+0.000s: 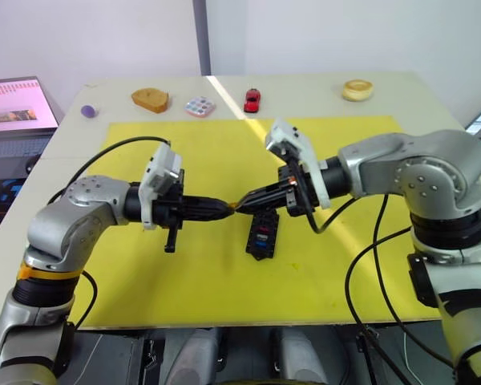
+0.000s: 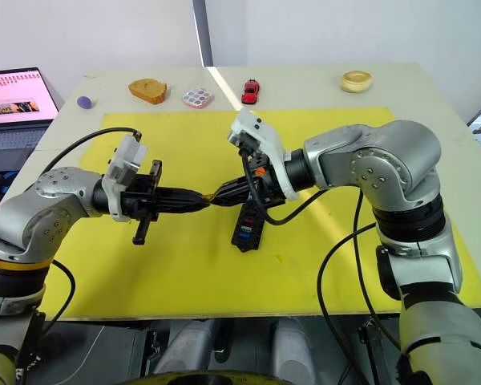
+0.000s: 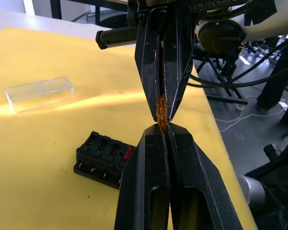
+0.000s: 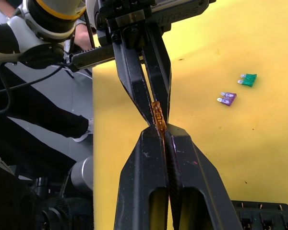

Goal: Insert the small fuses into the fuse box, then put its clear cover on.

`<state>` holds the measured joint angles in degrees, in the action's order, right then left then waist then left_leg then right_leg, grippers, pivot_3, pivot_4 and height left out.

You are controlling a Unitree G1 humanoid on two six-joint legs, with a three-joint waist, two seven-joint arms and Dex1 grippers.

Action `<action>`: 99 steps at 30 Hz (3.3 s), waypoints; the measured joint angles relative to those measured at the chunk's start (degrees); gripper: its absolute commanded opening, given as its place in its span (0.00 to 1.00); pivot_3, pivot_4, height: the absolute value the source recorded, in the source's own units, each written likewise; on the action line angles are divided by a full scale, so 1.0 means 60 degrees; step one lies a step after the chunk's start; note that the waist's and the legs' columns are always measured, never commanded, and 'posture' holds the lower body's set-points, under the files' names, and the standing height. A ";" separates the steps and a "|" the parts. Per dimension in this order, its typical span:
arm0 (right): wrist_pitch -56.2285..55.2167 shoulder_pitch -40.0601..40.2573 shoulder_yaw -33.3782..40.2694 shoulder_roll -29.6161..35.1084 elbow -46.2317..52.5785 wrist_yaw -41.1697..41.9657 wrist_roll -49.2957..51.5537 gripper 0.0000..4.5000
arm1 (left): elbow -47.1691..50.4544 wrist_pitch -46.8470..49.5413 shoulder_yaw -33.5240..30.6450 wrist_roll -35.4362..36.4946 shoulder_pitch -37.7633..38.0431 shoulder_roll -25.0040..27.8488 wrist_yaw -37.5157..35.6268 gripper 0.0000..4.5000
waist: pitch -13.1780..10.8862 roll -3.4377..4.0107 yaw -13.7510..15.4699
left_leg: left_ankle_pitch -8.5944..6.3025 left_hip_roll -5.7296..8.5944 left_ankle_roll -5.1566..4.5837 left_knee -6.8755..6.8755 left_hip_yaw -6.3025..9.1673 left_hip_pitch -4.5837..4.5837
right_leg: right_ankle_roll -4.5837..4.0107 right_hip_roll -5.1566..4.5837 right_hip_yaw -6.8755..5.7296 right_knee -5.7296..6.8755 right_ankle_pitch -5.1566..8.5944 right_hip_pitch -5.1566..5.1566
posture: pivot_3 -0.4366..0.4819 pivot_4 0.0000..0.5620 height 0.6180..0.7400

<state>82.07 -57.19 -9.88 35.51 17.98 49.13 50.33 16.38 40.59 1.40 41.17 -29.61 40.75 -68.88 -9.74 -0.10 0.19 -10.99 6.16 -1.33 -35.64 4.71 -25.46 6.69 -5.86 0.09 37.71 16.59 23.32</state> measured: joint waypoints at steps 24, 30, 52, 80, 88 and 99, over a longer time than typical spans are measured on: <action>-0.5808 0.3522 -0.0949 0.1506 0.0238 0.1037 -0.3676 0.00 | -0.3060 -0.4001 0.2528 -0.3915 -0.0418 -0.1054 -0.0510 0.99 | -0.0004 -0.0005 0.0069 | 0.0000 0.0001 0.0000 -0.0006 0.0001 0.0001 | 0.0001 0.0000 -0.0005 -0.0006 0.0000 -0.0013 | 0.48 0.27 1.00; -0.6010 0.3770 -0.0949 0.1455 0.0049 0.1058 -0.3988 0.00 | -0.3537 -0.4557 0.2655 -0.4333 -0.0451 -0.1345 -0.0646 0.99 | -0.0004 -0.0005 0.0076 | 0.0000 0.0002 -0.0001 -0.0010 0.0005 0.0000 | 0.0002 0.0000 -0.0009 -0.0006 -0.0001 -0.0015 | 0.48 0.27 1.00; -0.6370 0.4064 -0.0958 0.1353 -0.0453 0.1360 -0.4681 0.00 | -0.3646 -0.4755 0.2648 -0.4656 -0.0462 -0.1584 -0.0701 0.99 | -0.0004 -0.0005 0.0081 | 0.0001 0.0002 0.0000 -0.0017 0.0005 0.0001 | 0.0003 0.0003 -0.0012 -0.0002 -0.0001 -0.0019 | 0.48 0.27 1.00; -0.5603 0.4098 -0.0723 0.0990 -0.0311 0.1269 -0.4471 0.00 | -0.3470 -0.4727 0.2647 -0.4688 -0.0457 -0.1647 -0.0604 0.99 | -0.0002 -0.0004 0.0069 | 0.0001 0.0001 0.0000 -0.0018 0.0007 0.0006 | 0.0003 0.0005 -0.0012 0.0002 -0.0001 -0.0022 | 0.48 0.27 1.00; -0.5441 0.4107 -0.0725 0.0975 -0.0305 0.1266 -0.4391 0.00 | -0.3576 -0.4796 0.2648 -0.4699 -0.0456 -0.1670 -0.0610 0.99 | -0.0002 -0.0005 0.0070 | 0.0001 0.0001 0.0000 -0.0022 0.0007 0.0006 | 0.0003 0.0005 -0.0012 0.0004 -0.0001 -0.0021 | 0.48 0.27 1.00; -0.5794 0.4142 -0.0957 0.0988 -0.0221 0.1098 -0.4823 0.00 | -0.3657 -0.4970 0.2649 -0.4708 -0.0436 -0.1713 -0.0592 0.99 | -0.0001 -0.0004 0.0066 | 0.0001 0.0001 0.0000 -0.0024 0.0007 0.0010 | 0.0003 0.0006 -0.0012 0.0009 -0.0001 -0.0023 | 0.48 0.27 1.00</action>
<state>47.31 -32.34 -15.62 41.44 16.66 55.72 21.39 -5.56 10.77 17.29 12.92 -32.22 30.47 -72.44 -9.75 -0.12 0.59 -10.99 6.17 -1.33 -35.78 4.75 -25.40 6.71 -5.82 0.02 37.77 16.58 23.18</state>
